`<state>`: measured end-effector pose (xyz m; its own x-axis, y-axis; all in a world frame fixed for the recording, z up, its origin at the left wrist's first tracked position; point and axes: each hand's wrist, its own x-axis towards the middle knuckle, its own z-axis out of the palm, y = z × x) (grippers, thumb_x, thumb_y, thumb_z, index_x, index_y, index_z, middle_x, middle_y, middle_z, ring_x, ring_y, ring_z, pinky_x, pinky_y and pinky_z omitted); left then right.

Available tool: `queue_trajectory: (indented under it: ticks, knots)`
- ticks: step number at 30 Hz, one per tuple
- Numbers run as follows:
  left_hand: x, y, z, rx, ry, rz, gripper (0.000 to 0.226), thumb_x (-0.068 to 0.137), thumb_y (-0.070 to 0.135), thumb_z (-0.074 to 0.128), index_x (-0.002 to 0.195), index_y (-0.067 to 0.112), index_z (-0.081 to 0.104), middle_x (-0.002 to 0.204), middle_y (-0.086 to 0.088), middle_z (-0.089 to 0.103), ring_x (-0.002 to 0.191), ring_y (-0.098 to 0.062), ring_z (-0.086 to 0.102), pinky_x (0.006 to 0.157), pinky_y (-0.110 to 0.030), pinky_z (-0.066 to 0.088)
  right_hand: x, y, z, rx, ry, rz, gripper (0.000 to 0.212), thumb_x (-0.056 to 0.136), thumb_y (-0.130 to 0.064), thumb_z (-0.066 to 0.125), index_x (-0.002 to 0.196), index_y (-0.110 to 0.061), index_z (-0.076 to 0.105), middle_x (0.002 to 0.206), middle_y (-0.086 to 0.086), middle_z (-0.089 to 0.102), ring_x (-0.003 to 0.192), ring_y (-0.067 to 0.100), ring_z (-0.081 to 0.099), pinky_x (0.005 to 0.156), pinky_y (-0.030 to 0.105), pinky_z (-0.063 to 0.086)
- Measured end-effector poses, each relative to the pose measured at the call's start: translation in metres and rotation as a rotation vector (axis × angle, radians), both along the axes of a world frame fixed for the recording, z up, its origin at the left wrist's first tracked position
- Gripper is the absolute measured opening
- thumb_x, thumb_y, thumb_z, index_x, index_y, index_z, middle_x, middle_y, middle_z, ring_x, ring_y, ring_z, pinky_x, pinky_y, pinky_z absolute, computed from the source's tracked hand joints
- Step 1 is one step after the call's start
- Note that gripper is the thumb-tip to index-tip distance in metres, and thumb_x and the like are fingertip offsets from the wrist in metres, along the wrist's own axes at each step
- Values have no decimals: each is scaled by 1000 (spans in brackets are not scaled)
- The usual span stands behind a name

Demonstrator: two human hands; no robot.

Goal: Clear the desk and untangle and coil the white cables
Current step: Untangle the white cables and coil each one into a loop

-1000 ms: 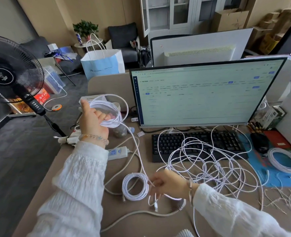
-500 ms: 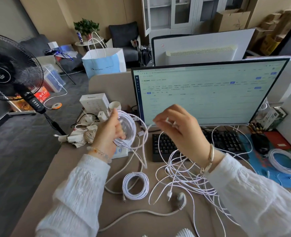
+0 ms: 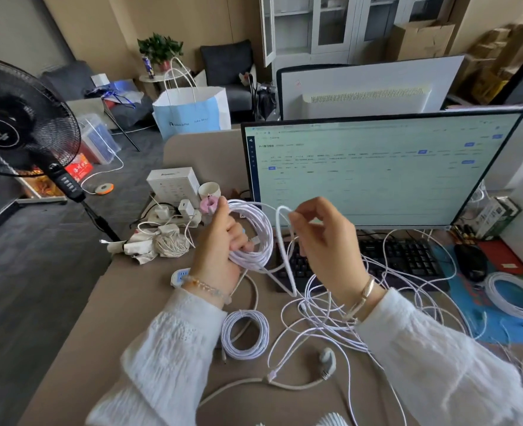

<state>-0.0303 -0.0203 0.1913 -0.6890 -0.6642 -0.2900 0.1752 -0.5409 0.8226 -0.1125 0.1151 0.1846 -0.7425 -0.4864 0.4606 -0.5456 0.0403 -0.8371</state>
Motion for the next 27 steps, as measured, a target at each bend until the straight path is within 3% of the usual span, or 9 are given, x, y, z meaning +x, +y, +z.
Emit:
queue_trajectory:
  ticks: [3, 5, 8, 12, 17, 19, 23, 25, 27]
  knots:
    - [10, -14, 5, 22, 22, -54, 48, 96, 48, 50, 60, 24, 30, 45, 10, 21, 35, -4, 19, 41, -18, 21, -29, 19, 1, 68, -357, 130, 12, 94, -18, 58, 85, -11, 56, 67, 1, 66, 42, 17, 44, 40, 20, 35]
    - [16, -24, 8, 12, 3, -126, 49, 95, 47, 51, 57, 23, 32, 44, 10, 20, 34, -4, 17, 38, -17, 19, -53, 33, 2, 256, -474, 189, 12, 93, -15, 61, 90, -4, 63, 65, 5, 66, 43, 12, 39, 38, 16, 32]
    - [22, -34, 11, -23, -54, -259, 49, 93, 46, 51, 54, 22, 34, 42, 9, 20, 32, -4, 17, 35, -17, 21, -83, 50, 3, 452, -361, 127, 10, 89, -17, 66, 84, -12, 71, 65, 1, 67, 43, 9, 39, 42, 16, 33]
    - [23, -36, 9, -110, -172, -383, 43, 90, 48, 54, 60, 21, 38, 46, 8, 19, 33, -5, 18, 35, -18, 23, -96, 53, 7, 435, -150, 10, 4, 88, -20, 68, 88, -21, 72, 49, -13, 59, 39, 0, 48, 47, 9, 38]
    - [21, -25, 3, -111, -236, -477, 44, 85, 48, 56, 58, 20, 37, 45, 9, 21, 33, -4, 20, 37, -17, 21, -89, 43, 11, 308, 22, -122, 8, 89, -17, 66, 89, -17, 73, 71, -7, 66, 53, 7, 63, 61, 19, 54]
    - [20, -18, 2, -102, -255, -570, 43, 83, 48, 57, 56, 19, 38, 45, 9, 22, 33, -4, 20, 37, -18, 21, -88, 36, 12, 406, 101, -118, 10, 91, -20, 63, 90, -15, 72, 76, -5, 66, 58, 12, 63, 67, 26, 54]
    - [18, -5, -1, -236, -382, -743, 43, 82, 48, 59, 59, 19, 36, 46, 7, 23, 34, -6, 20, 38, -19, 20, -87, 24, 19, 816, 230, 14, 17, 94, -28, 56, 95, -16, 67, 81, -4, 65, 78, 20, 60, 70, 32, 50]
    - [15, 1, -3, -290, -437, -787, 43, 82, 47, 61, 60, 19, 37, 48, 6, 23, 35, -6, 20, 38, -19, 20, -85, 20, 26, 828, 234, 97, 17, 93, -26, 57, 97, -14, 68, 85, -3, 65, 78, 17, 59, 68, 25, 45]
    - [12, 7, -7, -299, -480, -791, 43, 82, 47, 63, 62, 18, 39, 51, 4, 23, 36, -7, 21, 38, -18, 22, -82, 17, 35, 782, 211, 162, 15, 92, -20, 58, 98, -15, 71, 88, -4, 70, 70, 5, 57, 60, 9, 40]
